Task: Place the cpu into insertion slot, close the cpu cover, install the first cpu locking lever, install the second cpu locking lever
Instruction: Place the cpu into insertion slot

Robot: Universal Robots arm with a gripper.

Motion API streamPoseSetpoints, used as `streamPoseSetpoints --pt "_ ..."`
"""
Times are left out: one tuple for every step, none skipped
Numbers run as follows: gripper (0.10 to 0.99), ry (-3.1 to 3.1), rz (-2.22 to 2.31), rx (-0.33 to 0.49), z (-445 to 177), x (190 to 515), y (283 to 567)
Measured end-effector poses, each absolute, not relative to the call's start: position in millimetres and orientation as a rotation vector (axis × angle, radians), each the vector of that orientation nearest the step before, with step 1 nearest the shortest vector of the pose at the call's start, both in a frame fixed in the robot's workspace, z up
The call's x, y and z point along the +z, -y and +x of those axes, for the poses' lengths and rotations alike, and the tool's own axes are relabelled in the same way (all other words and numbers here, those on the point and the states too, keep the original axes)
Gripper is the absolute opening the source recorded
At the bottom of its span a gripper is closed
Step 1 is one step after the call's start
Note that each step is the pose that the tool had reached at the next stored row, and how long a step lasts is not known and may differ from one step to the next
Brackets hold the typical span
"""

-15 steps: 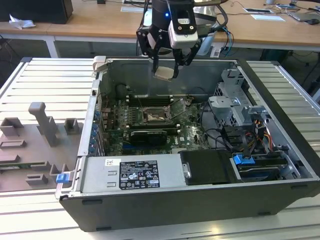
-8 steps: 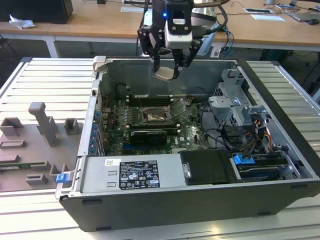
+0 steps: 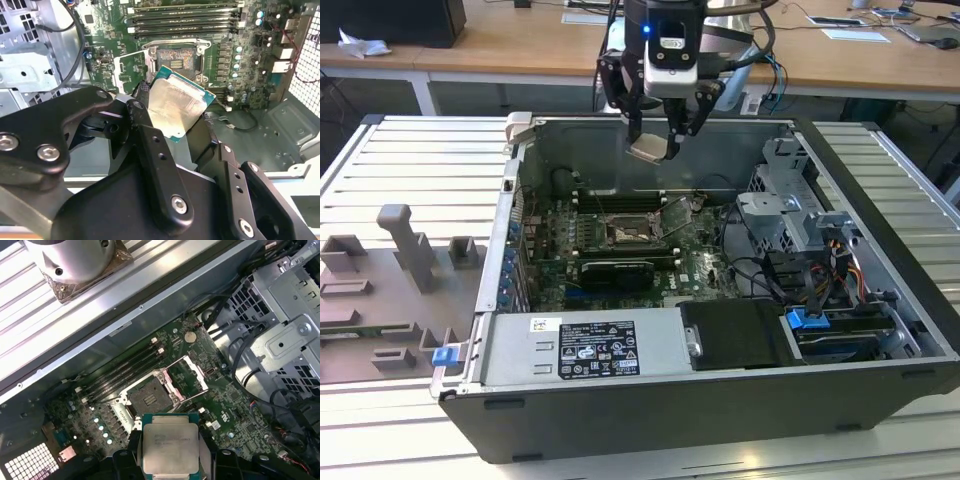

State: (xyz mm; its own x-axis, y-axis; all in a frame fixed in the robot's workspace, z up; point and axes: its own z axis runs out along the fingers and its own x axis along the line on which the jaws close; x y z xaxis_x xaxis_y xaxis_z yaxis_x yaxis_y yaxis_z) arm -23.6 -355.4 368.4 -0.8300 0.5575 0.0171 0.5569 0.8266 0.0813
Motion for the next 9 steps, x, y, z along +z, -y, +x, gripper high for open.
streamPoseSetpoints --pt "0.541 -2.992 0.923 0.130 -23.6 368.4 355.4" --pt "0.541 -2.989 0.932 0.130 -23.6 368.3 355.4" --pt "0.541 -2.986 0.941 0.130 -23.6 368.3 355.4" --pt "0.541 -2.982 0.954 0.130 -23.6 368.3 355.4" --pt "0.541 -2.974 0.976 0.129 -23.6 368.2 355.4" --pt "0.541 -2.969 0.990 0.129 -23.6 368.2 355.4" --pt "0.541 -2.964 1.003 0.129 -23.6 368.2 355.4" --pt "0.541 -2.960 1.012 0.129 -23.6 368.1 355.4" --pt "0.541 -2.954 1.030 0.129 -23.6 368.0 355.4"
